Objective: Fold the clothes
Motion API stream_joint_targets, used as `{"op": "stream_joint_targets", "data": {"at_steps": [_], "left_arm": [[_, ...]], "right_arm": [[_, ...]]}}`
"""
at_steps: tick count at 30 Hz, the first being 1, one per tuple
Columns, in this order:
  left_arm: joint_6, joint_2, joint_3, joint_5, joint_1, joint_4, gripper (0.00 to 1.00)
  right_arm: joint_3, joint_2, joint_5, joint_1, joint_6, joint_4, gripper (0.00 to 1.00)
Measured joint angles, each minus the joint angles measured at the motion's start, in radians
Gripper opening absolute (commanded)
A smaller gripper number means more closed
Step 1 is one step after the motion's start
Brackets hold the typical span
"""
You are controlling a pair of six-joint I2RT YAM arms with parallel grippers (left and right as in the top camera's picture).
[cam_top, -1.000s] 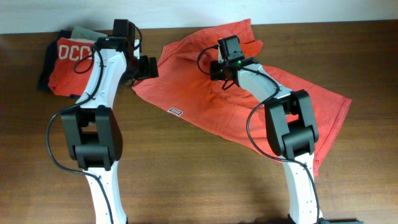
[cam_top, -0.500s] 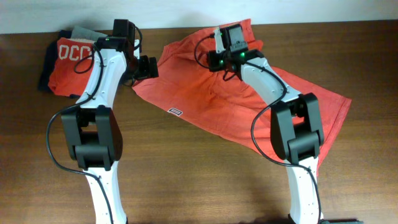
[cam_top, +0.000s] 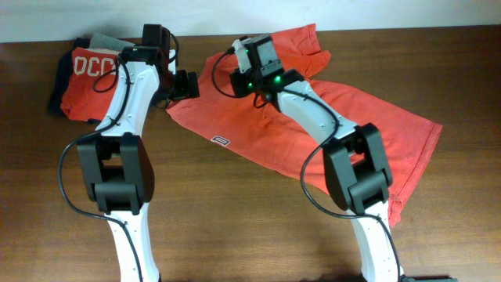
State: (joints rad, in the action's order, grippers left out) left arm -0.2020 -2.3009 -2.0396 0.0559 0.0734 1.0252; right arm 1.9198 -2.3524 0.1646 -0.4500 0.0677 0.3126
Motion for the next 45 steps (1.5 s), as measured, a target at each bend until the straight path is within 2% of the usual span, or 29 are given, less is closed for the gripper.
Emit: {"op": "stream_joint_targets", "data": {"at_steps": [23,45], "left_arm": [[0.0,0.0,0.0,0.0,0.0,0.0,0.99],[0.0,0.0,0.0,0.0,0.0,0.0,0.99]], "right_arm": [[0.001,-0.163,-0.114,0.003,0.004,-0.143,0.04],[0.001,-0.202,-0.238,0.003,0.014,-0.501,0.04]]}}
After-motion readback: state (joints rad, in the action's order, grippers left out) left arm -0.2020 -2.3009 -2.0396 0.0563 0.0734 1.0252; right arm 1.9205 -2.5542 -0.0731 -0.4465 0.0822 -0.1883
